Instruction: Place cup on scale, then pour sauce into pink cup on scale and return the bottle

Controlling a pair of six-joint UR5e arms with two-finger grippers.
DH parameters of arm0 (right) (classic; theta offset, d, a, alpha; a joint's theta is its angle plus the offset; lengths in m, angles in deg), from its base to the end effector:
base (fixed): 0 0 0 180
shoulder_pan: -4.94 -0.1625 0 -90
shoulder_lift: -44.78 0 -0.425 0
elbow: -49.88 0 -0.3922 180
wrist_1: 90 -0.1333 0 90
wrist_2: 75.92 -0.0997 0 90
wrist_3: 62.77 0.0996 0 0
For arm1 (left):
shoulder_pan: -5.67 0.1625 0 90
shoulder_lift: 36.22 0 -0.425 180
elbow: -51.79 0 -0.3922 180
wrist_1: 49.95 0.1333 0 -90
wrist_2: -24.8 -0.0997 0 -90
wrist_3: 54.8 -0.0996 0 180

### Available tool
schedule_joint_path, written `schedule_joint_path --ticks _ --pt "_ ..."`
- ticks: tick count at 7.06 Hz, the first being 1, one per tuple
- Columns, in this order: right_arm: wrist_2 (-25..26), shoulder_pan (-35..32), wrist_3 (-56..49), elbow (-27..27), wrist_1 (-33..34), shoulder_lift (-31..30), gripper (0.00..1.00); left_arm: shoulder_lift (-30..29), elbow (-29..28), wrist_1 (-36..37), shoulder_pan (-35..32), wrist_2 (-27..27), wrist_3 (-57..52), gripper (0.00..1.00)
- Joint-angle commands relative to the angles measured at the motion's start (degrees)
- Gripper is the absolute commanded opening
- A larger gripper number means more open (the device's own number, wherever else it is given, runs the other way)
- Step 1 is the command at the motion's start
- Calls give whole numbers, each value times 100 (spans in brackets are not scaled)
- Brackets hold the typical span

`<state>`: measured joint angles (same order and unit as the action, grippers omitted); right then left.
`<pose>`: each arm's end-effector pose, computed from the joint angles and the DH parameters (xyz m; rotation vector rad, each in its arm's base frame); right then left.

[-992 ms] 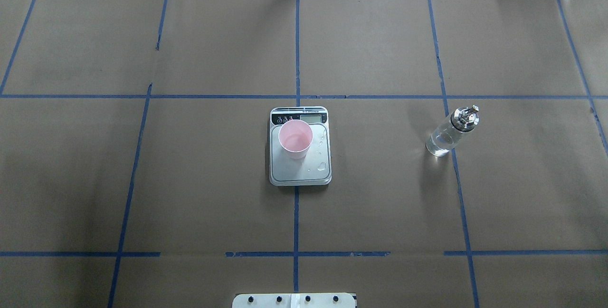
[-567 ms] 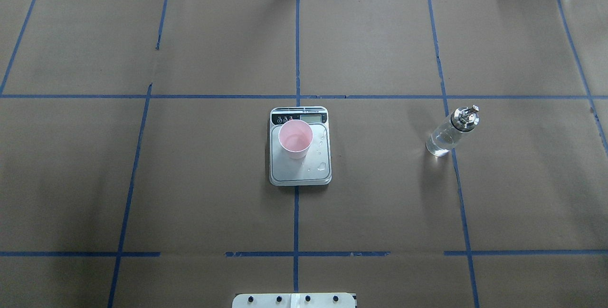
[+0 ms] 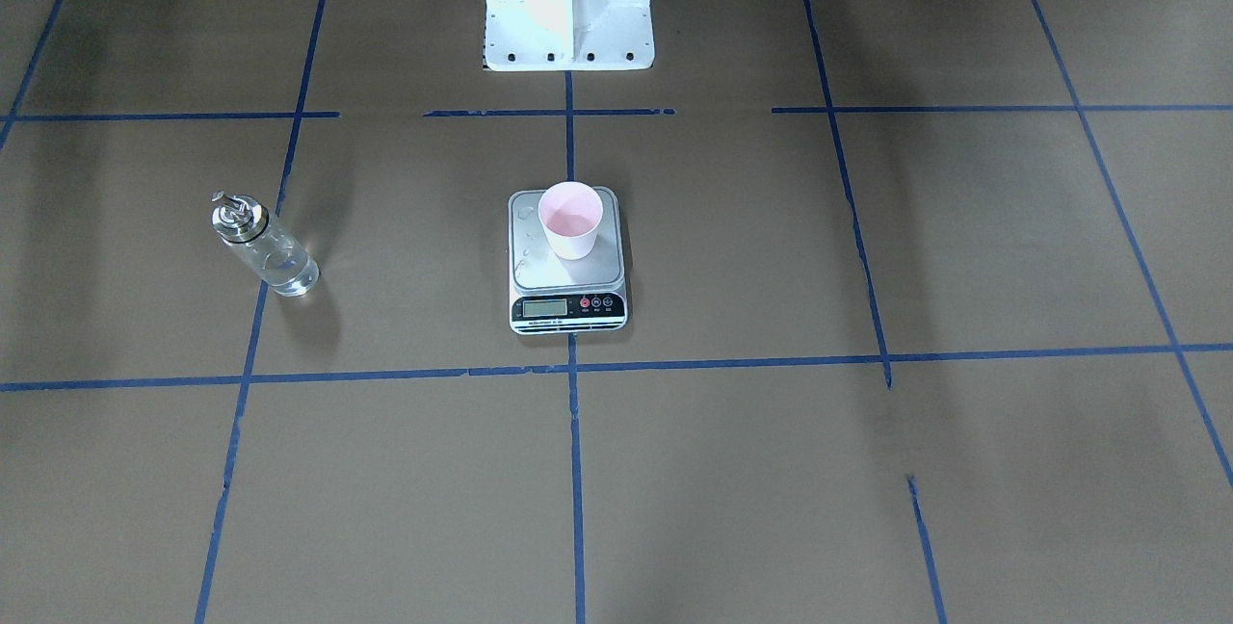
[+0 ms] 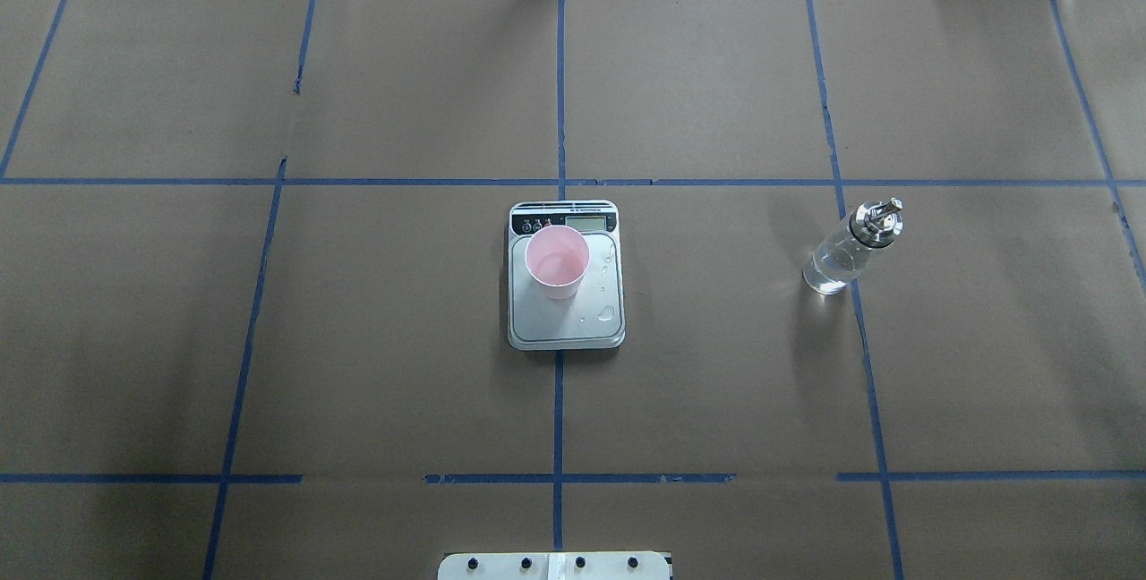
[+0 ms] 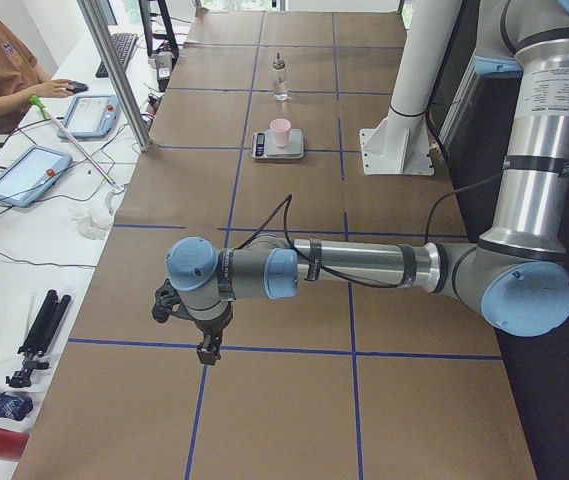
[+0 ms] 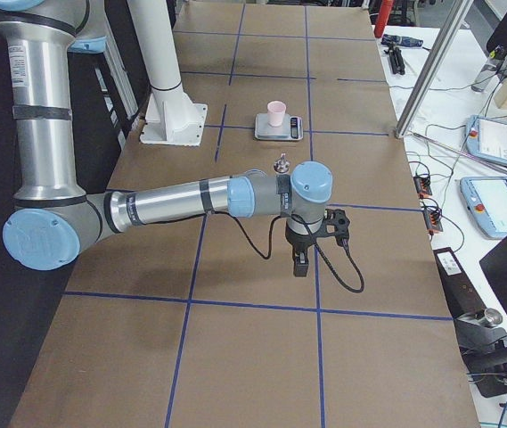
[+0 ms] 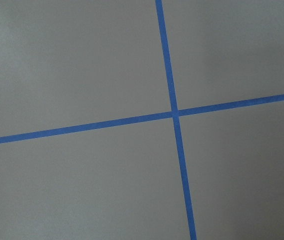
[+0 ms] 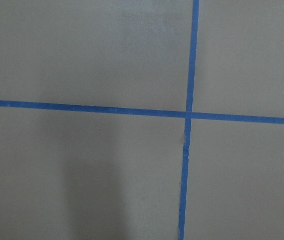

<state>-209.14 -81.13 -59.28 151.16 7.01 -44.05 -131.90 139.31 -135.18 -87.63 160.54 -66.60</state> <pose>0.0308 -0.5011 0.5657 0.0414 -0.7580 -0.0431 -0.0925 -0.5270 0.6357 0.0792 0.7953 0.1294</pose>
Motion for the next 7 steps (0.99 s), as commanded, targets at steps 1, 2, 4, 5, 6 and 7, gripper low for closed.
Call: schedule_joint_path --ticks 1,2,4,5,6,7 --pt "24 20 55 -12 -6 23 100 -21 107 -220 31 31 640 100" --pt "24 29 64 -12 -6 23 100 5 81 -475 40 57 713 100" --pt "24 29 38 -3 -6 -3 100 14 81 -477 40 49 732 100" --pt "24 29 29 15 -6 -12 100 -3 90 -460 40 31 732 100" --pt "-10 29 20 23 -6 -30 100 -3 -58 -494 118 5 662 100" --pt "-20 29 -6 41 -6 -91 100 14 -16 -521 119 14 653 100"
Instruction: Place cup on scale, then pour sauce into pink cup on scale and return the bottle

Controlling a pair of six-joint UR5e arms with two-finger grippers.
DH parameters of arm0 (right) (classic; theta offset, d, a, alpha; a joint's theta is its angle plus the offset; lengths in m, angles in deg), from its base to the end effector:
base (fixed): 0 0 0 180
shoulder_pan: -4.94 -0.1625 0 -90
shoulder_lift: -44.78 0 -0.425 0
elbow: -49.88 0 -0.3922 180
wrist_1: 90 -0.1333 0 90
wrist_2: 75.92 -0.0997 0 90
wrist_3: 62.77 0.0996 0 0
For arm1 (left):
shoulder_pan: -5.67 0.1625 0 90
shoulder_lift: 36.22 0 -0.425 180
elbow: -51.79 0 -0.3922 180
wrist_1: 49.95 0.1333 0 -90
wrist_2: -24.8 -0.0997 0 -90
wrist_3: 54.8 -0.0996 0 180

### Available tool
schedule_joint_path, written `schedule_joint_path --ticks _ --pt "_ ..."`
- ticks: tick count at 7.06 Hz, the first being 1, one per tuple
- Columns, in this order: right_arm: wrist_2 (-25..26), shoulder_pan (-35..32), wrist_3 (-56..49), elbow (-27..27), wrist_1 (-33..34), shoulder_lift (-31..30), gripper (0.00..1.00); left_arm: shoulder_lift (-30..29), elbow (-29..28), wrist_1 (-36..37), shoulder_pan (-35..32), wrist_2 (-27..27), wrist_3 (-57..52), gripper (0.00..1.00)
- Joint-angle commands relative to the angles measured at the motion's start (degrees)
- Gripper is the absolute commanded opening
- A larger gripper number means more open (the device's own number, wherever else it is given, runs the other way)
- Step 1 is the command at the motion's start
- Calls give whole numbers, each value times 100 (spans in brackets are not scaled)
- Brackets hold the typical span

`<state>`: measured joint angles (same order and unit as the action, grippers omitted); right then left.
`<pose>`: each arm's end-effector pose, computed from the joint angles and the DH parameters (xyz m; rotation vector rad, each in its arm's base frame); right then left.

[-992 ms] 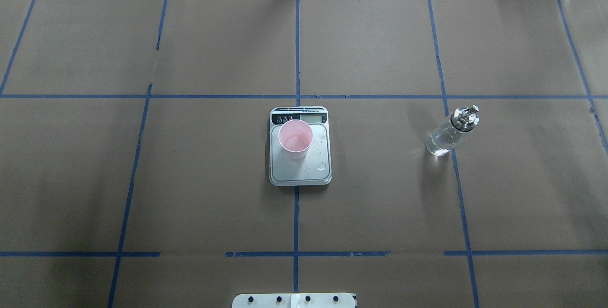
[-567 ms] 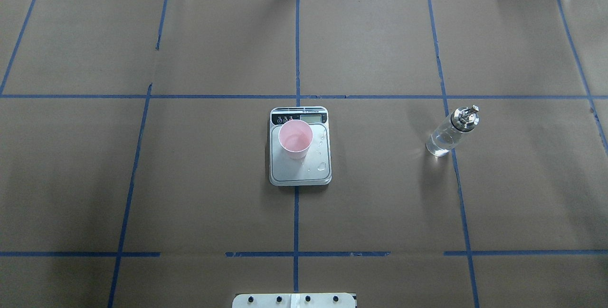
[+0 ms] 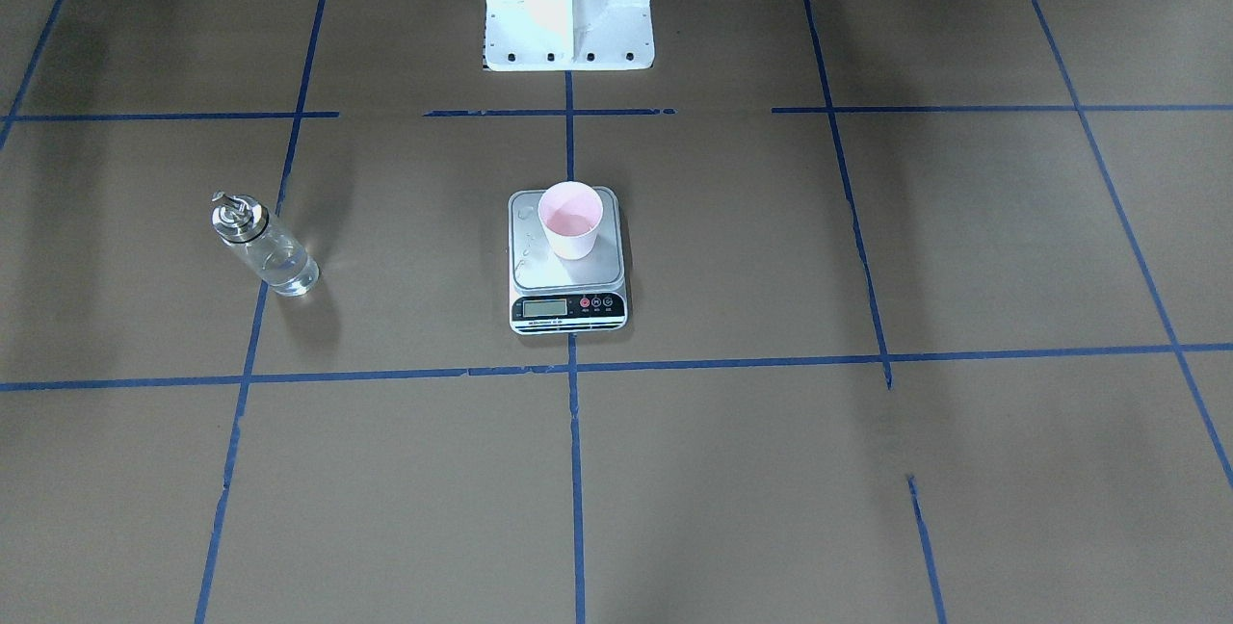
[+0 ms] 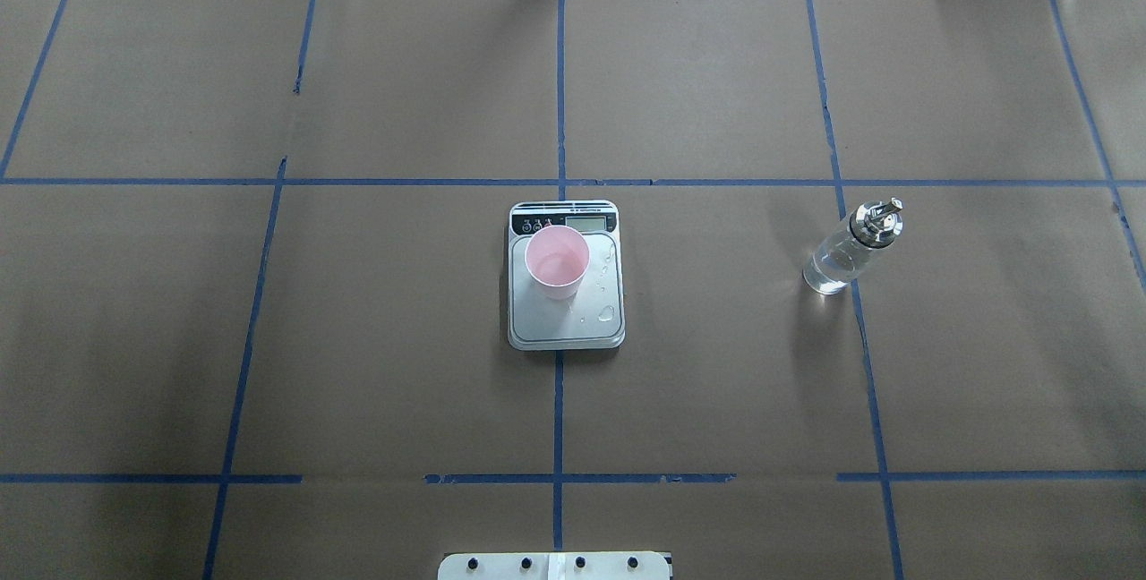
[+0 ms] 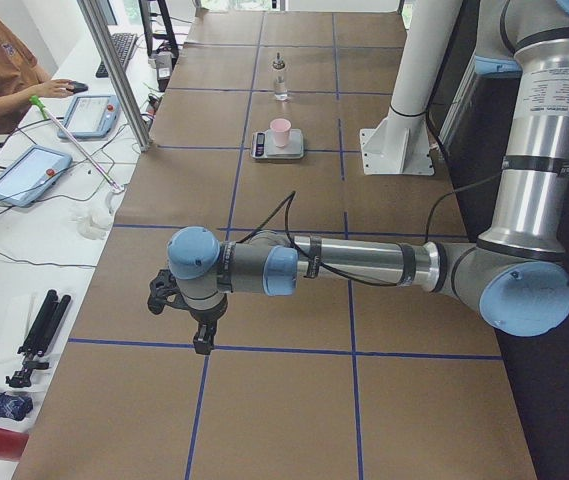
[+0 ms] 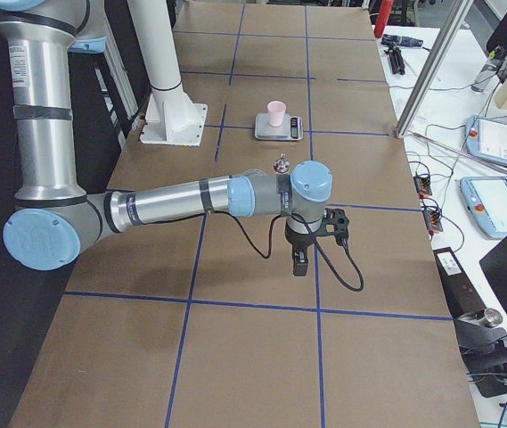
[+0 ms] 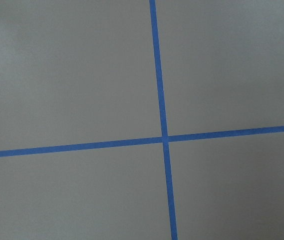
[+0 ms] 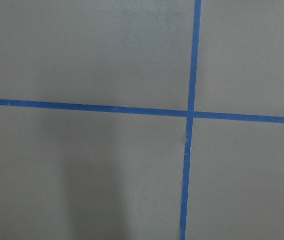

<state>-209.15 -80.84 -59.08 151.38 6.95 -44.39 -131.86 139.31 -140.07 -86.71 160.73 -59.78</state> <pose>0.0285 -0.4988 0.5666 0.0372 -0.7583 -0.0442 -0.0840 -0.5338 0.6273 0.1055 0.7964 0.0659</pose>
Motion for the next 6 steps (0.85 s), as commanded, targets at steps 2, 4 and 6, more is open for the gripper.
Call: schedule_joint_path --ticks 2,4,6 --pt "-2 44 -52 11 0 -118 100 2 -60 -67 79 30 -29 100" --pt "-10 26 -61 -242 0 -293 100 11 -7 -58 79 39 -20 100" --pt "16 18 -184 -306 -672 -608 100 2 2 -67 79 39 -20 100"
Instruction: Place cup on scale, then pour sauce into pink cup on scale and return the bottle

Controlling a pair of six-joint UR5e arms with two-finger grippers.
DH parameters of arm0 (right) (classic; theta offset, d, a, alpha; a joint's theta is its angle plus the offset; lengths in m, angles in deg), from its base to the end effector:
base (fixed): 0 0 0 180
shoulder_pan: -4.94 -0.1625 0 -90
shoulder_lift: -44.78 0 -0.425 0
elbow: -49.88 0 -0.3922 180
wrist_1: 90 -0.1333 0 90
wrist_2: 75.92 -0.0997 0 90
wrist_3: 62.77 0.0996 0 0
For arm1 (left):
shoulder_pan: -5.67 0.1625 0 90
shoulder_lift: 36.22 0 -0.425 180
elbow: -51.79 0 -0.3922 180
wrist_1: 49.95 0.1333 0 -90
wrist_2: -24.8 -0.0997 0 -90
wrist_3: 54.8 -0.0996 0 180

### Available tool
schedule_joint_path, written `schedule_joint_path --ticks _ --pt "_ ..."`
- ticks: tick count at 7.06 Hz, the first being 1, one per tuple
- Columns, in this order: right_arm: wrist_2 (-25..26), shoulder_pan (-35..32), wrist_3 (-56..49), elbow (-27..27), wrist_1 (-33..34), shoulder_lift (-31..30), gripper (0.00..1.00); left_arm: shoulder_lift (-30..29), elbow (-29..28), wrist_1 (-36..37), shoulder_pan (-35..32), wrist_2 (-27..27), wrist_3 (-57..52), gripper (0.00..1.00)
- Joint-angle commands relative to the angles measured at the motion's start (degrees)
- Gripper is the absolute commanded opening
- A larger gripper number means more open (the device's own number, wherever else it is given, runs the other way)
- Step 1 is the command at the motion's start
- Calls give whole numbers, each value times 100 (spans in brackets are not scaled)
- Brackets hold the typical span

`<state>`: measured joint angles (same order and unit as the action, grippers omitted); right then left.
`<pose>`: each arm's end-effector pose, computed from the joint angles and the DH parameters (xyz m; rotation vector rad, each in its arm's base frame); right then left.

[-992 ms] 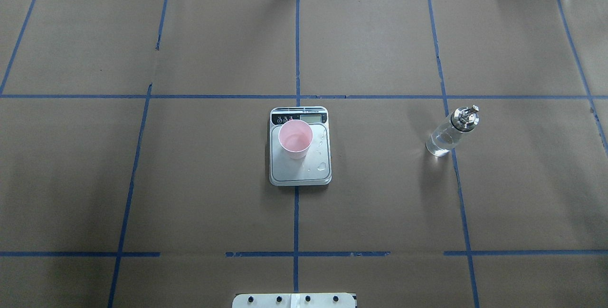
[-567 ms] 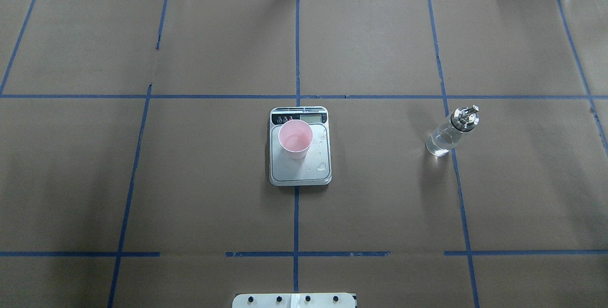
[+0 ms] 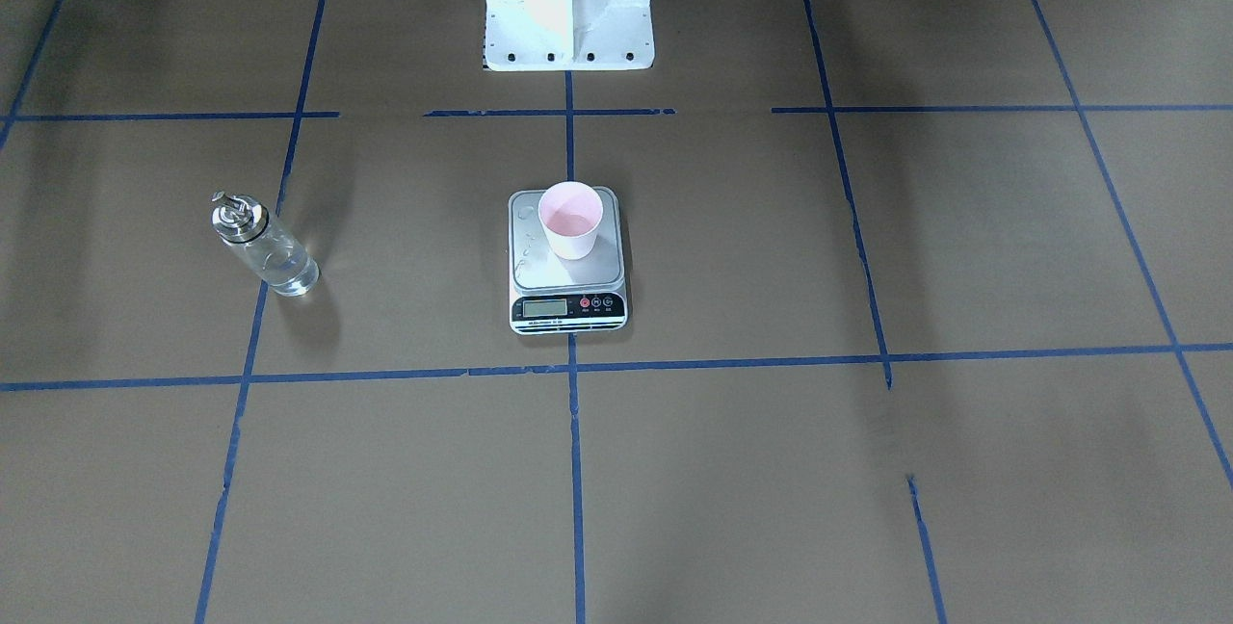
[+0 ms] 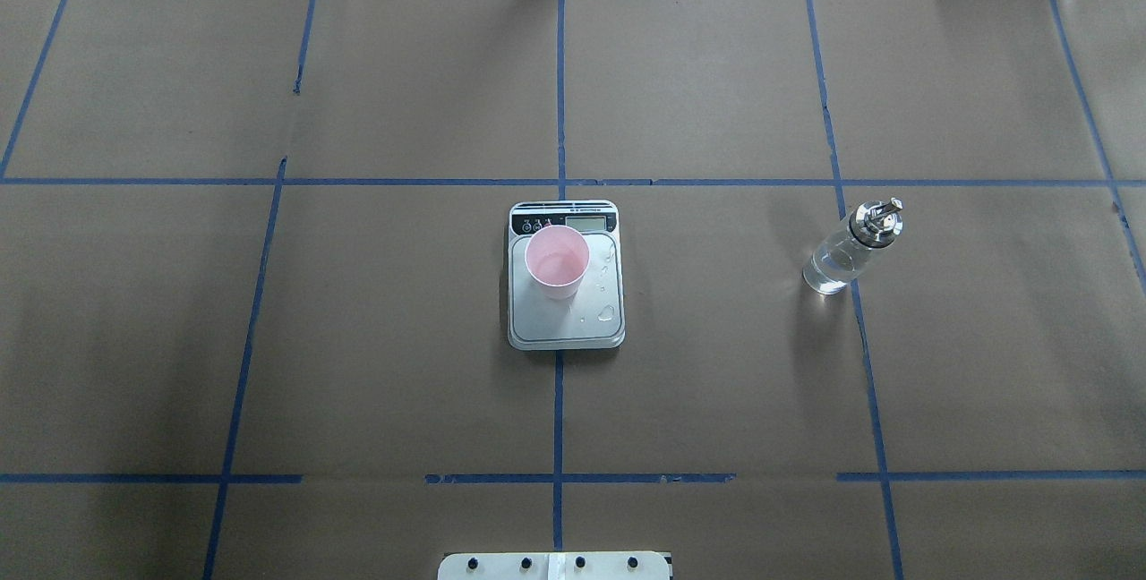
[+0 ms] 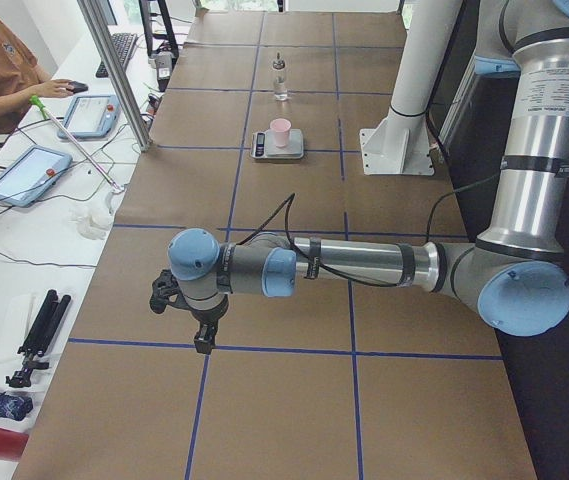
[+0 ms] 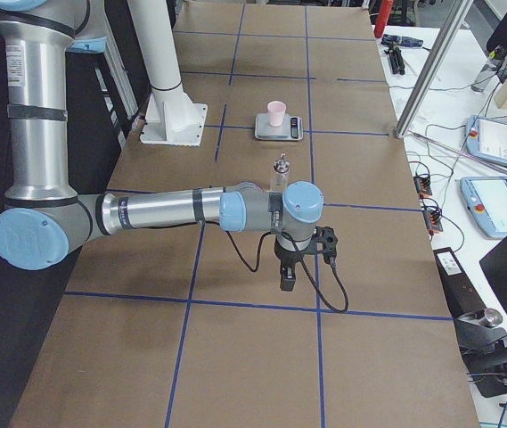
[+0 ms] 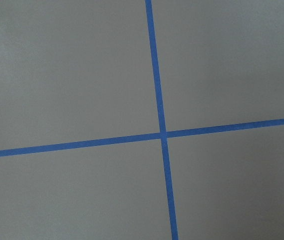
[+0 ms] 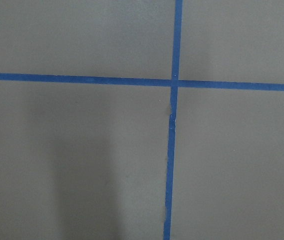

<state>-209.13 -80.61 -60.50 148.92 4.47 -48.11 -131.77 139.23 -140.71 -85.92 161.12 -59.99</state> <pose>0.0284 -0.4739 0.6146 -0.0163 -0.7545 -0.0473 -0.0761 -0.5348 0.6272 0.1096 0.8033 0.0858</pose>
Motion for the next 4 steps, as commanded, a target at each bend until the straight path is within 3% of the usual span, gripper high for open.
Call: schedule_joint_path --ticks 1,4 --pt "23 -5 -42 -130 -812 -273 100 2 9 -3 0 8 27 100" --pt "-12 4 11 -148 -834 -213 100 -7 114 15 0 8 53 100"
